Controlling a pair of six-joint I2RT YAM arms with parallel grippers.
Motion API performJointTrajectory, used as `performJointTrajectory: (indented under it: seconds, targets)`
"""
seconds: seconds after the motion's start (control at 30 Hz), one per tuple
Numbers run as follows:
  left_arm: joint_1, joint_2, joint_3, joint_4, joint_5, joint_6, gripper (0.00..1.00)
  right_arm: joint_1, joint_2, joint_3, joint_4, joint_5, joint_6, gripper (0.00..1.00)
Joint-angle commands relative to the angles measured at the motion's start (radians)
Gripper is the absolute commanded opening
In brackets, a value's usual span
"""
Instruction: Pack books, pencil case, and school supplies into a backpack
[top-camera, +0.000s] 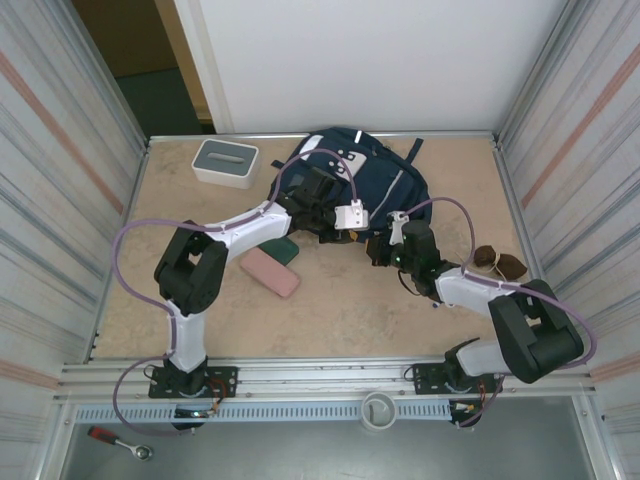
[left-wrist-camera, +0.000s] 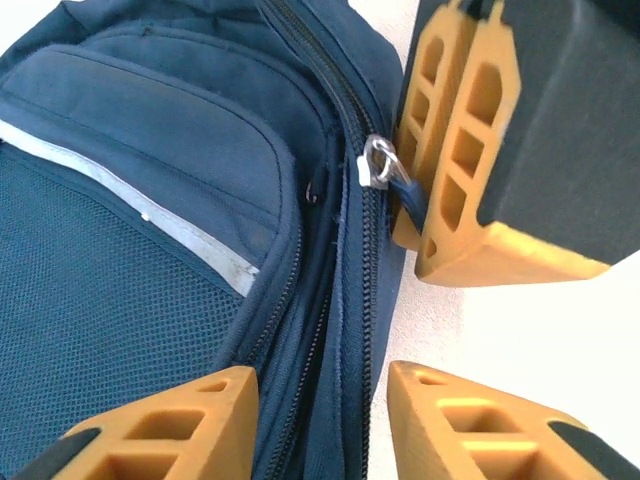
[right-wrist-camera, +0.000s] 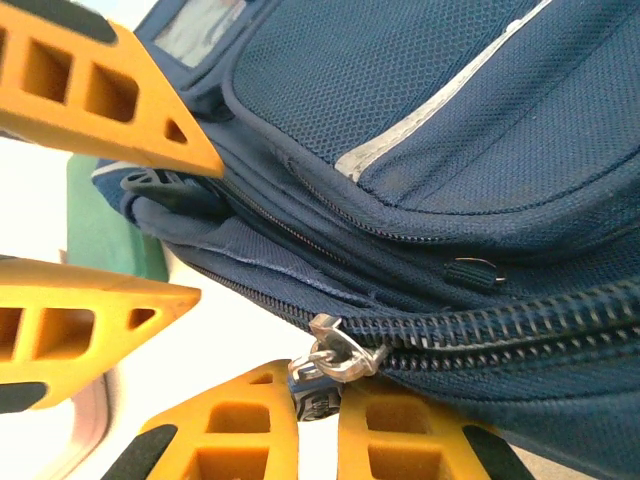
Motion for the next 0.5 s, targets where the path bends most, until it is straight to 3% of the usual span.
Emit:
performJointTrajectory:
  seconds: [0.0, 0.07, 0.17, 0.47]
  targets:
    - [0.013, 0.004, -0.007, -0.007, 0.032, 0.008, 0.40, 0.002, -0.054, 0.027, 0.069, -0.025, 0.034, 0.00]
    - [0.014, 0.002, -0.011, -0.015, 0.041, 0.018, 0.49, 0.002, -0.059, 0.030, 0.070, -0.024, 0.047, 0.00]
    - [0.014, 0.006, -0.021, -0.011, 0.040, 0.026, 0.50, 0.002, -0.060, 0.036, 0.076, -0.025, 0.060, 0.00]
    - [0.022, -0.007, -0.020, -0.001, -0.008, 0.013, 0.12, 0.001, -0.073, 0.050, -0.002, 0.042, 0.074, 0.00]
